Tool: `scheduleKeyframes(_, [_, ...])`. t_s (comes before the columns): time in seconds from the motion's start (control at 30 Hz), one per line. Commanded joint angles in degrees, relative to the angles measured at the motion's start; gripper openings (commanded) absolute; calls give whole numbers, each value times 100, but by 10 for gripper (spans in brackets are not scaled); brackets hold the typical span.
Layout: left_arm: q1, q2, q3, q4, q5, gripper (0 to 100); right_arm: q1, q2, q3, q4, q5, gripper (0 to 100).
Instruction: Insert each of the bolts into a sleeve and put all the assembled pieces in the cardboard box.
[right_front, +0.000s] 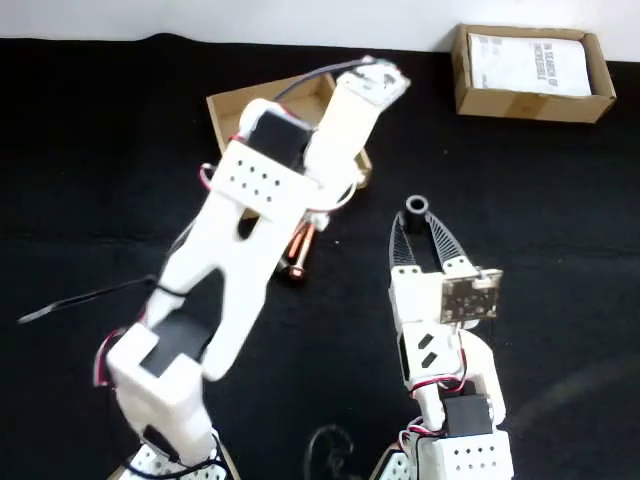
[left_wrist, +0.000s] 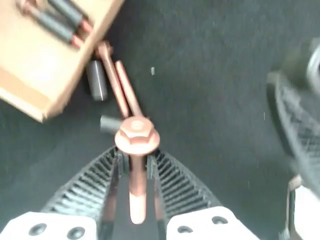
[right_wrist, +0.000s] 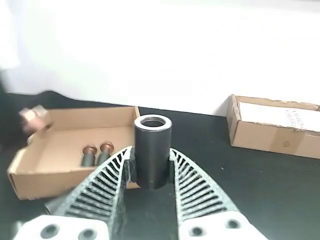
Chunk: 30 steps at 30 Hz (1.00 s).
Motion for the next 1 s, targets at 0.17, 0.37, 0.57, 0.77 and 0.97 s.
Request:
scheduleKeyframes(0.17, [57, -1798, 1754, -2541, 1679, 9, -664, -57, 585, -171, -712, 6])
scheduleKeyframes(0.37, [-145, -2738, 3336, -5073, 2400, 9, -1086, -57, 813, -163, -941, 6])
scheduleKeyframes(0.57, [-145, -3310, 4901, -7226, 2400, 9, -1103, -48, 813, -163, -1011, 6])
scheduleKeyframes(0.77, [127, -3600, 5613, -7798, 2426, 9, -1103, -4, 813, -154, -1011, 6])
scheduleKeyframes(0.97, [418, -4365, 6062, -7807, 2400, 9, -1103, 4, 813, -154, -1011, 6])
